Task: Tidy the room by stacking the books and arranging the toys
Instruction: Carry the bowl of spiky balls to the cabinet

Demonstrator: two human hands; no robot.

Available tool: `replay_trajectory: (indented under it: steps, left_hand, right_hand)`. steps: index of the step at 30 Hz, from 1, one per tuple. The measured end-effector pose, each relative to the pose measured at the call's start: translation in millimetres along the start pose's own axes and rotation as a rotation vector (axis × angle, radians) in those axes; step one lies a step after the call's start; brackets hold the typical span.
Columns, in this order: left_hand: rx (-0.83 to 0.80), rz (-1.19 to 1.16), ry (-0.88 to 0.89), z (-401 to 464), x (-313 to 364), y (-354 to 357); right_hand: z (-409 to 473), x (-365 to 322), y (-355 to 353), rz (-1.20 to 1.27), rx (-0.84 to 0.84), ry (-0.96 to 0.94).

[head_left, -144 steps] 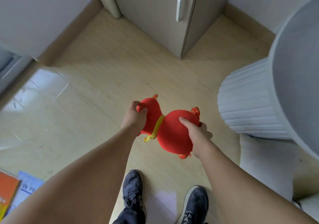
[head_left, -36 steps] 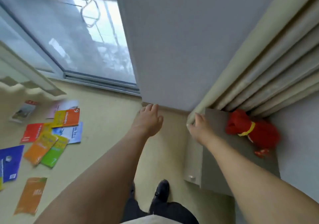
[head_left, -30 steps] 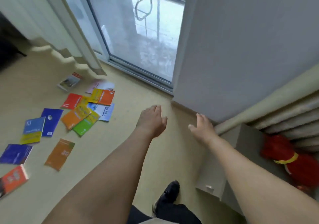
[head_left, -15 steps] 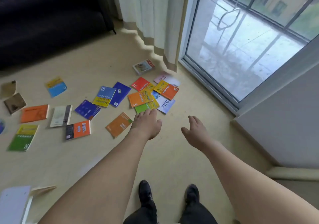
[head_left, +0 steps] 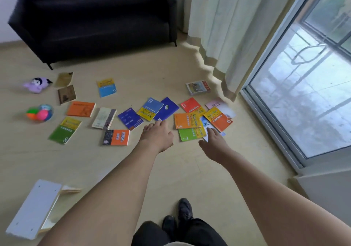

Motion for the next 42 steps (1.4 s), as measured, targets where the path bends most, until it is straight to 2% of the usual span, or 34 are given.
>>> replay_trajectory:
  steps: [6, 12, 22, 33, 42]
  left_hand:
    - [0.039, -0.044, -0.072, 20.7, -61.9, -25.1]
    - [0.053, -0.034, -0.129, 51.7, -168.0, -48.1]
    - [0.033, -0.091, -0.168, 99.4, -357.4, -100.5]
    - [-0.046, -0.026, -0.173, 180.9, -459.0, -150.3]
    - [-0.008, -0.057, -0.192, 247.3, -556.9, -212.0]
  right_hand:
    - [41.5, -64.0, 19.6, -0.078, -0.080, -0.067]
    - [82.9, -162.7, 66.9, -0.114, -0.151, -0.091]
    - [135.8, -345.9, 153.1, -0.062, -0.156, -0.126]
    - [244.4, -448.1, 183.8, -0.125, -0.211, -0.083]
    - [325.9, -554.6, 199.0, -0.124, -0.234, -0.109]
Point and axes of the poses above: each hand's wrist, its own z-axis towards the middle knuckle, its own y-axis out of the palm, x = y × z, the point moved 2 cm from there along z, towards the middle knuckle, and after that the axes turned 6 degrees about z, right-handed, at the moved point
